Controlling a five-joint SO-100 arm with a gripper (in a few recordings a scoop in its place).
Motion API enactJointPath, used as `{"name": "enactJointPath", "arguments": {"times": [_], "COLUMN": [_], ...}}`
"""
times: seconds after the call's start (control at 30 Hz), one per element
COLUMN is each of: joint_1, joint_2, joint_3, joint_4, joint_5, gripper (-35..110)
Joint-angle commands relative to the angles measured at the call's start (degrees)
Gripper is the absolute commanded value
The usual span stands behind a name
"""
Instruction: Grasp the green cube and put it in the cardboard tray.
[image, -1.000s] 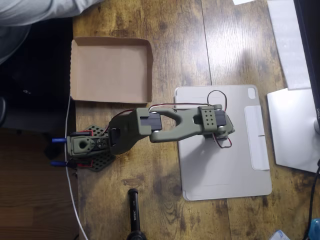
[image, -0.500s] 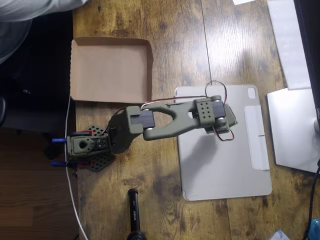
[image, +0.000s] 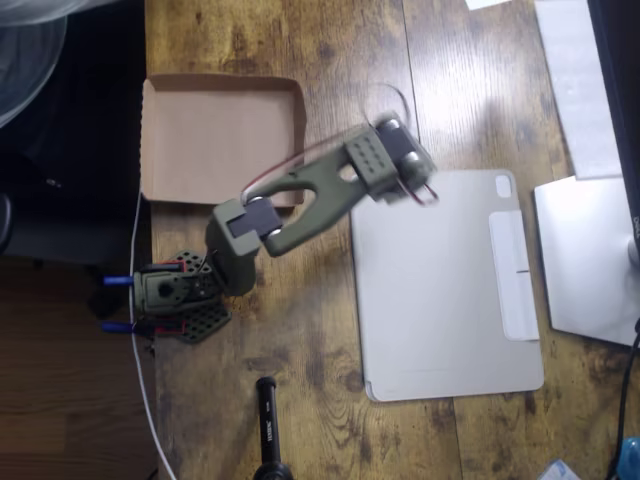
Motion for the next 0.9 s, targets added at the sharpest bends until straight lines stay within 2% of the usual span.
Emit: {"name": "enactJointPath", "arguments": {"times": [0.0, 0.43, 0.87], "joint_1": [-7.12, -33.84, -36.04], "joint_2": [5.36, 11.78, 12.48], "joint_3": [-1.14, 13.71, 17.93], "joint_4": [4.57, 5.45, 5.45], "joint_5": [0.0, 3.78, 2.11], "gripper": [16, 17, 18]}}
